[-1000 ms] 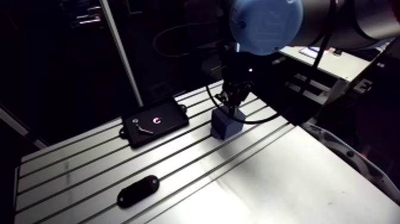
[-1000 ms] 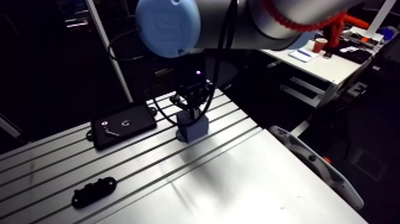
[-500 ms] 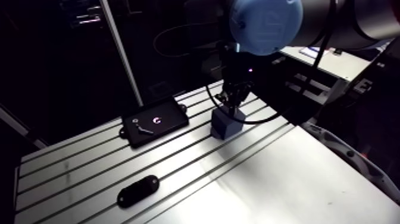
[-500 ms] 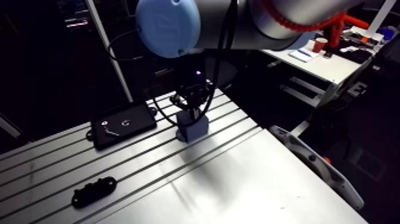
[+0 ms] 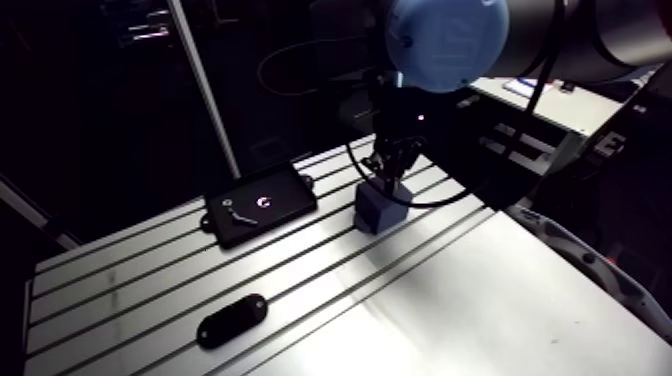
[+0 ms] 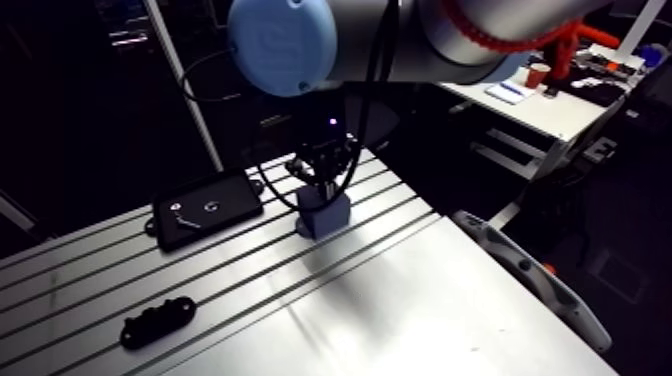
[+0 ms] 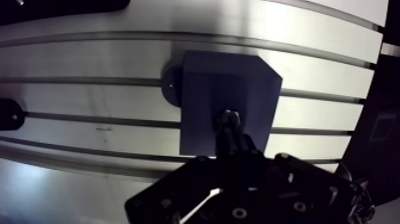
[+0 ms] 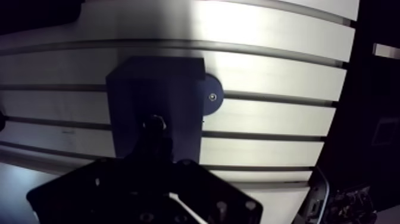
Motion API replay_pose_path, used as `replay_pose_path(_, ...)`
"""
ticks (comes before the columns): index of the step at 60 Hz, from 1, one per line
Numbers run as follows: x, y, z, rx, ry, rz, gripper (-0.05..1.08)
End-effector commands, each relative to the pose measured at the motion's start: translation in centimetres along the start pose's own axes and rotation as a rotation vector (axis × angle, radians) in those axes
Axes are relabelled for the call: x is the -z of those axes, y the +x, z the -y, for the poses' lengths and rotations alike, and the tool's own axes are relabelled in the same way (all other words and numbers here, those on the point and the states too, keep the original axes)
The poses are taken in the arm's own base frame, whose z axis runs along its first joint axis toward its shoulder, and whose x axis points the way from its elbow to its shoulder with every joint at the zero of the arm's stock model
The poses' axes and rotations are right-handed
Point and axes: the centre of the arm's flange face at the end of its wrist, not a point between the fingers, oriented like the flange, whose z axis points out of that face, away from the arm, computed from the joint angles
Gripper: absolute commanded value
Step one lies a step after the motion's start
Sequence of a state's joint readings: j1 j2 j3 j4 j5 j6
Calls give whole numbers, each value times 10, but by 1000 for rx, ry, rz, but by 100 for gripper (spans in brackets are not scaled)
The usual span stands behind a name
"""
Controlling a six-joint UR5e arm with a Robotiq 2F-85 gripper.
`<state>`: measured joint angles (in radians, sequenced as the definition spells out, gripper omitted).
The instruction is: Pick up the M10 bolt and insert it into the hex recess until seated.
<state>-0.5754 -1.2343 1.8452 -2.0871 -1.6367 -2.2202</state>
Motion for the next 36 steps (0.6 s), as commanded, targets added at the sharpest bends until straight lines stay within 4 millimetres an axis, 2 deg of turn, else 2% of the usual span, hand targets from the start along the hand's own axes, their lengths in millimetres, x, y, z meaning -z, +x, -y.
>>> replay_pose_path(1,2,1,0,0,0,-6,90)
replay_pose_path(36,19,1,0,3,-15,-28,90)
